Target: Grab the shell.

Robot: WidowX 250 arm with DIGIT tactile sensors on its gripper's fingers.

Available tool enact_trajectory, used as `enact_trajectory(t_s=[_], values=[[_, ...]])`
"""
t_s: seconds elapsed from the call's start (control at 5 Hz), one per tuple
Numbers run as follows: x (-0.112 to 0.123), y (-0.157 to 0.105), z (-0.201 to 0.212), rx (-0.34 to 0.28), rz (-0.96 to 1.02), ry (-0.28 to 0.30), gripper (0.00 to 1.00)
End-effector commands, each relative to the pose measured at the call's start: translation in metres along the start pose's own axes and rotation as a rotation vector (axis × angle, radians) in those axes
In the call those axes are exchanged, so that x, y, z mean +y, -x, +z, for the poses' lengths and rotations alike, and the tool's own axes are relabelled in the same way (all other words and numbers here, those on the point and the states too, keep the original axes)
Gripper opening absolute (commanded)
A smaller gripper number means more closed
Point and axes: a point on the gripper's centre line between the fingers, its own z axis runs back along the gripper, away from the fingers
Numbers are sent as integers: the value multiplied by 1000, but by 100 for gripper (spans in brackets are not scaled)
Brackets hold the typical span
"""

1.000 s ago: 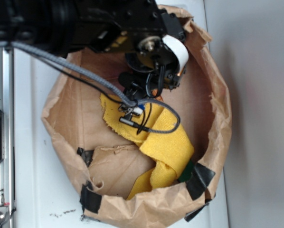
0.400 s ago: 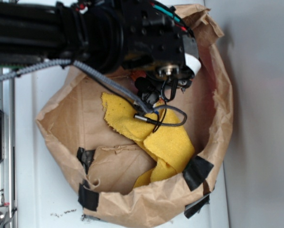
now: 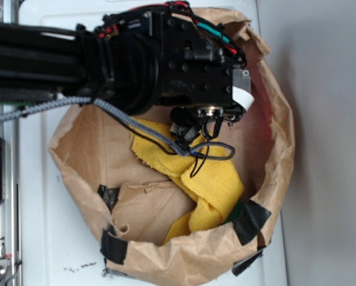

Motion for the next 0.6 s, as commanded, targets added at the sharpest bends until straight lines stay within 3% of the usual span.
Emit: enact_trajectory(t_s=[0.0, 0.2, 0.4], values=[[-9, -11, 8, -68, 1, -5, 0], [-7, -6, 21, -92, 15, 19, 0], [-7, 0, 69, -183, 48, 52, 0]])
